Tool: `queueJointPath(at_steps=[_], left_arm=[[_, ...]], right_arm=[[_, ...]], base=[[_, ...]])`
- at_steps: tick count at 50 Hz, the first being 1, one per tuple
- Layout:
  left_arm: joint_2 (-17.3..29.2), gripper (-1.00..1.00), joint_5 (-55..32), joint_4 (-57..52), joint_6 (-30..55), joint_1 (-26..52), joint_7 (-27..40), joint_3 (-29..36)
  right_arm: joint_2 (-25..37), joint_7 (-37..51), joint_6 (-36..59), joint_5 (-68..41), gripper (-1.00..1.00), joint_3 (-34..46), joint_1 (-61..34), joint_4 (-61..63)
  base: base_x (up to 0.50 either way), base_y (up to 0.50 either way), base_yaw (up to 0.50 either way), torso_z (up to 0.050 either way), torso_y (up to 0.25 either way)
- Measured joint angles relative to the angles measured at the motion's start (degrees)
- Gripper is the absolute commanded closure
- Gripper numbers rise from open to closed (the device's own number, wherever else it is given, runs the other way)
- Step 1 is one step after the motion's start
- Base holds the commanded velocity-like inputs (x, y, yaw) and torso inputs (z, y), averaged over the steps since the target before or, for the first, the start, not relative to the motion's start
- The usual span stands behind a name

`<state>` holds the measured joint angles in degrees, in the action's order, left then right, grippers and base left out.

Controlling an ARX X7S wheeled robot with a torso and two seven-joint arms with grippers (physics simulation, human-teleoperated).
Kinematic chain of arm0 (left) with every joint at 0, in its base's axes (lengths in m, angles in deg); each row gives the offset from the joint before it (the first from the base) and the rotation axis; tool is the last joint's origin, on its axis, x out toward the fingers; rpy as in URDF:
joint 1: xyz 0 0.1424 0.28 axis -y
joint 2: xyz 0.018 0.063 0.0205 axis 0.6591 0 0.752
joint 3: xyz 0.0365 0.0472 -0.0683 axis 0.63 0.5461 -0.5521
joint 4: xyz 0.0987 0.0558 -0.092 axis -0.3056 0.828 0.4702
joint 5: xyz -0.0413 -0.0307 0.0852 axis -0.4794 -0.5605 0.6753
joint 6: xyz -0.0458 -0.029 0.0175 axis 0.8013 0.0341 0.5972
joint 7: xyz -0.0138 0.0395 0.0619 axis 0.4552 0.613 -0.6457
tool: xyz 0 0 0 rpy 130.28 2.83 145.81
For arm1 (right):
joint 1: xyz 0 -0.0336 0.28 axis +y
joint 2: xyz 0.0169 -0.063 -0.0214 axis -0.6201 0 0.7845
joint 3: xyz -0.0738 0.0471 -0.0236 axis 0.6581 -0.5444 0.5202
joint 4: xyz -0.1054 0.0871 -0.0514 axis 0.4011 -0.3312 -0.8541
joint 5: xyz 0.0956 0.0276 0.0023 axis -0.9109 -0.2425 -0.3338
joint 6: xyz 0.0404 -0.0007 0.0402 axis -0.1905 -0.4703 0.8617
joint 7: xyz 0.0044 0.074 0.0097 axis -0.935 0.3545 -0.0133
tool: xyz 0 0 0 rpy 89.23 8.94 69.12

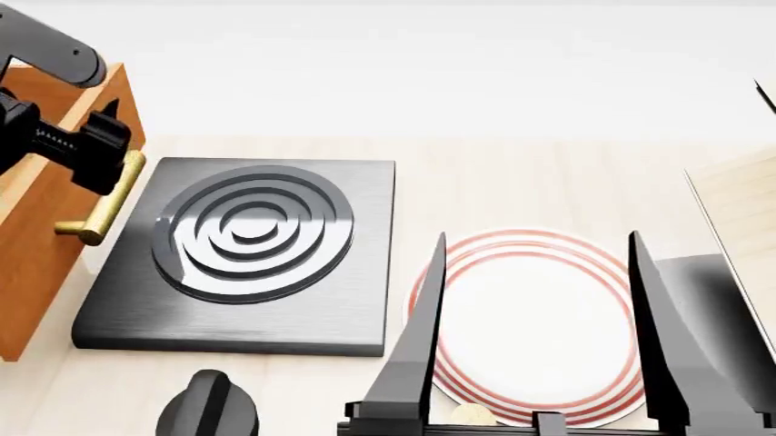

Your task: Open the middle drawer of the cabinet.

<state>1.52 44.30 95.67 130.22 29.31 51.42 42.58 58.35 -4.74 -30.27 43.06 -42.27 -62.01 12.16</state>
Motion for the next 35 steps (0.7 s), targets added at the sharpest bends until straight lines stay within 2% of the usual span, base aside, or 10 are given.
queueJointPath(at_steps=[19,35], left_arm=[[-3.00,-1.00,-4.87,7.63,1.83,0.48,0.25,-4.54],[-5.63,-1.00,-5.01,15.19,0.44,1.10,0.34,-6.01]], right_arm=[[0.21,0.16,-0.33,0.19,-1.00,0.36,0.08,-0.27],[0.28,0.24,-0.49,0.38,-1.00,0.80,-0.03,-0.57]], base=[[0.00,0.00,0.00,0.000,0.000],[0.00,0.00,0.00,0.000,0.000]])
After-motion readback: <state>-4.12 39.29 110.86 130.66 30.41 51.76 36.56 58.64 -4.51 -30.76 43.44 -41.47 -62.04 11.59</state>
